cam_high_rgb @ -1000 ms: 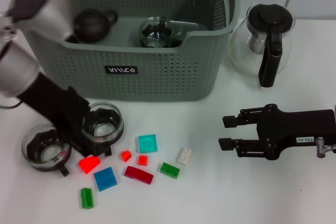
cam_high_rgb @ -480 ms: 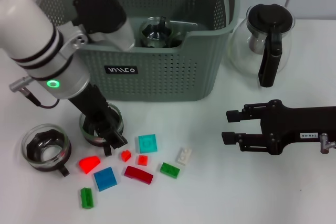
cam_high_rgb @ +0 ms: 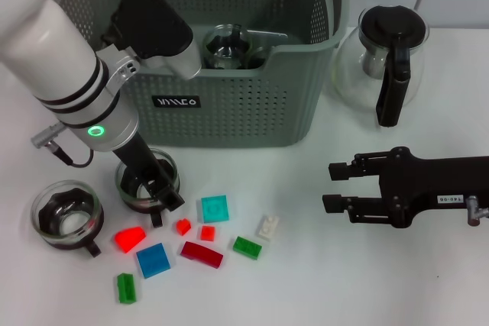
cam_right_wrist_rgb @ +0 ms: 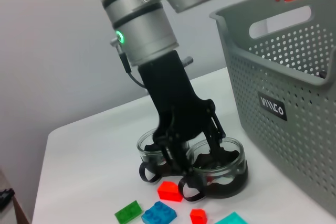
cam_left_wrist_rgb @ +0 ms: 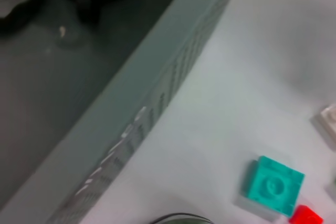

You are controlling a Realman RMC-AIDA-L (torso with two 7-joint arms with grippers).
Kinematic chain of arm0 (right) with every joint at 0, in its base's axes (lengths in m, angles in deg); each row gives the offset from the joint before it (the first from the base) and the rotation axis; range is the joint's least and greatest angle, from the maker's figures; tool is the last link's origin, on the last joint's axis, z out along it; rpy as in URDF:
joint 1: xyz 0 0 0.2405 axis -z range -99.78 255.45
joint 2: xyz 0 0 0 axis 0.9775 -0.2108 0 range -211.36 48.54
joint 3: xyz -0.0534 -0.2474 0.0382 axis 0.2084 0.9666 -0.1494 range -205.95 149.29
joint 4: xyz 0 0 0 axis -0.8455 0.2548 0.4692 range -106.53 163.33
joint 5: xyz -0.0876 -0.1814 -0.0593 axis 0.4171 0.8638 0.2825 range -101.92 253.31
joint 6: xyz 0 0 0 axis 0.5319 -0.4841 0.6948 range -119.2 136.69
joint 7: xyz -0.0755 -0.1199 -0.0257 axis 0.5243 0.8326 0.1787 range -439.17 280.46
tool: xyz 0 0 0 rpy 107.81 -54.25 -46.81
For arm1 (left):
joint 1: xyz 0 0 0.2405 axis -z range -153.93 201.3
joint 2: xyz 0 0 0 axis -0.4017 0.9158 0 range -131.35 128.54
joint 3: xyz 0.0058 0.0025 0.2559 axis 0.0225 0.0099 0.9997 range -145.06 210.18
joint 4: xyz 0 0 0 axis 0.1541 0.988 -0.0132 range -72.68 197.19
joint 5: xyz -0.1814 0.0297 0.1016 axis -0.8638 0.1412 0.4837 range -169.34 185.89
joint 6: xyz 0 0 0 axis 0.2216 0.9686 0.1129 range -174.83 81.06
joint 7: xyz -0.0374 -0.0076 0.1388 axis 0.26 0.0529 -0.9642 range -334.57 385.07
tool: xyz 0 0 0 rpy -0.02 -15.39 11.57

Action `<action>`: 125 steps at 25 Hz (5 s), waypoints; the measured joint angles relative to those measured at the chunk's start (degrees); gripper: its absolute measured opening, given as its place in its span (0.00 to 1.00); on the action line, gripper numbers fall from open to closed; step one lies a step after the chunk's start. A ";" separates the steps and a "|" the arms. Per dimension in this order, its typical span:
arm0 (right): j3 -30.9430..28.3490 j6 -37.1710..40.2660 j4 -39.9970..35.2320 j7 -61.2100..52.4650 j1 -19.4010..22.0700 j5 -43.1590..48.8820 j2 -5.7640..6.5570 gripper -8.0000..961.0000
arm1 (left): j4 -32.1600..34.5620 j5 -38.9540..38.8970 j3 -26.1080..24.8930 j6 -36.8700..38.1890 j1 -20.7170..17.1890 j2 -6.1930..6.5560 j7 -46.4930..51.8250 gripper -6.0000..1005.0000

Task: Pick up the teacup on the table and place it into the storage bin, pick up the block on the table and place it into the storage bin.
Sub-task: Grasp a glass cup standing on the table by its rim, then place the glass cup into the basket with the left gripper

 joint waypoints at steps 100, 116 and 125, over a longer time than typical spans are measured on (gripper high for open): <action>0.36 3.55 0.49 -1.45 -0.46 0.11 0.86 0.62 | -15.65 -27.70 -43.78 26.31 -2.64 5.62 -30.81 0.04; -0.09 4.98 0.53 -1.03 -0.53 -0.05 0.60 0.62 | 0.01 -28.79 -26.19 -12.87 6.75 6.15 -16.76 0.04; -0.35 4.94 0.53 -0.97 -0.49 -0.56 0.49 0.62 | 17.33 -19.31 -17.47 -36.17 12.94 5.68 -11.76 0.04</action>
